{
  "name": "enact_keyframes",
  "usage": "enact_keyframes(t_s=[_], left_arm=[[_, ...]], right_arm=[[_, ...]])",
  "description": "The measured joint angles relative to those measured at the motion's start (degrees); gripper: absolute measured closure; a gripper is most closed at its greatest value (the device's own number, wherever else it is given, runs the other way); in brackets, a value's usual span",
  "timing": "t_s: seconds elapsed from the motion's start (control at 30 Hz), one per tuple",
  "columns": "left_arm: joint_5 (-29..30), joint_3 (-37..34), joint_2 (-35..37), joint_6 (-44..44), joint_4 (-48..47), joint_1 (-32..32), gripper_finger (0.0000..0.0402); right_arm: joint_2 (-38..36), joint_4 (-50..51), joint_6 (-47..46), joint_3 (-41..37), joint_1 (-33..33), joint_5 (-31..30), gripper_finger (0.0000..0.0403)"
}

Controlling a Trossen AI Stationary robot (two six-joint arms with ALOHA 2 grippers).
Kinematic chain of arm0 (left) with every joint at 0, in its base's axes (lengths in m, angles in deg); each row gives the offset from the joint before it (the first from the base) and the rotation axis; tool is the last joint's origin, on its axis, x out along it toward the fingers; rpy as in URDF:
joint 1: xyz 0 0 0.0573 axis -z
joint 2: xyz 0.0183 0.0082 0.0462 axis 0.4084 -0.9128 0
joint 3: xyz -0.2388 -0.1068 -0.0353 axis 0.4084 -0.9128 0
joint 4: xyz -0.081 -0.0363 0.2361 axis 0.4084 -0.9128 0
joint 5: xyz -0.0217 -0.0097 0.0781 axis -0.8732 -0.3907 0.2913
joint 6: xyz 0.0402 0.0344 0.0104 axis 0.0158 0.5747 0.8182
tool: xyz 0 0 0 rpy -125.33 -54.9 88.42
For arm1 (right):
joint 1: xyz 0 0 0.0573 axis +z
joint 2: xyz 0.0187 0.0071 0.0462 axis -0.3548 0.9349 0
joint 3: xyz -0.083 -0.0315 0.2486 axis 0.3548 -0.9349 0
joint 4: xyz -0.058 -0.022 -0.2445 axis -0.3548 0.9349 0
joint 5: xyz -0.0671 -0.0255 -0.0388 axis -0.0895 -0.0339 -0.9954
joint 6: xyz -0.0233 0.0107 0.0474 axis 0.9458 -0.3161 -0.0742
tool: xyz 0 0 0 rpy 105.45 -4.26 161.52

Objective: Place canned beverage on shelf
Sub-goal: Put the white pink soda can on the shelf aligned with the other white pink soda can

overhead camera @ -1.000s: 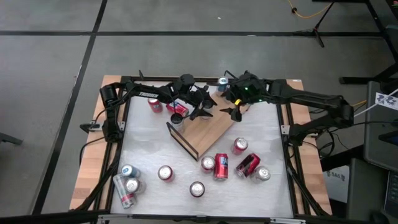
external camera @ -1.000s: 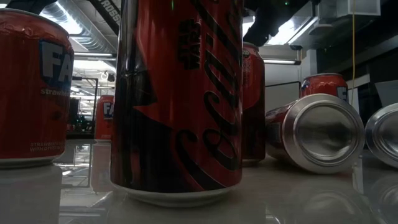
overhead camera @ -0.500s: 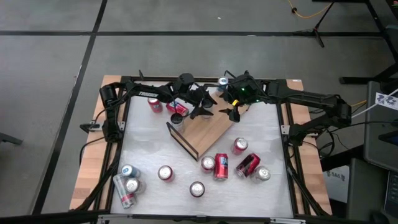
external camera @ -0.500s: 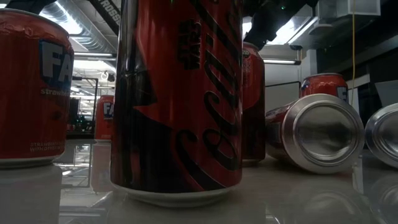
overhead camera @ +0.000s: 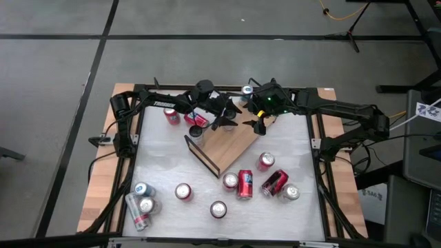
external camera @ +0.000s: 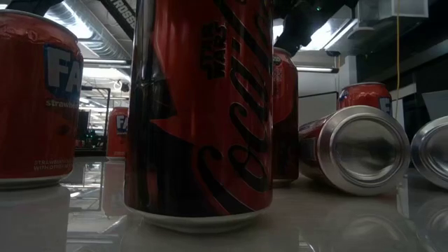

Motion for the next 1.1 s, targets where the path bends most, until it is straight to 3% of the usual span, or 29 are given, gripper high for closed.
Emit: enact_keyframes(t_s=[0.4, 0.77, 0.93, 1.1], left_arm=[[-1.0, 0.0, 0.7, -0.1, 4.9, -0.1, 0.0102], [0.3, 0.0, 6.1, -3.0, 5.6, -2.1, 0.0102], [0.1, 0.0, 9.5, -5.2, 5.8, -1.6, 0.0102], [0.4, 0.0, 12.9, -14.9, 5.5, 0.2, 0.0103]], right_arm=[[-0.1, 0.0, 0.0, 0.0, 0.0, 0.0, 0.0081], [-2.4, -0.1, 0.6, 0.0, 0.0, -2.4, 0.0081], [-3.9, -0.3, 0.6, 0.0, 0.0, -7.9, 0.0081], [-3.2, -0.8, 0.1, 0.0, 0.0, -14.0, 0.0081]])
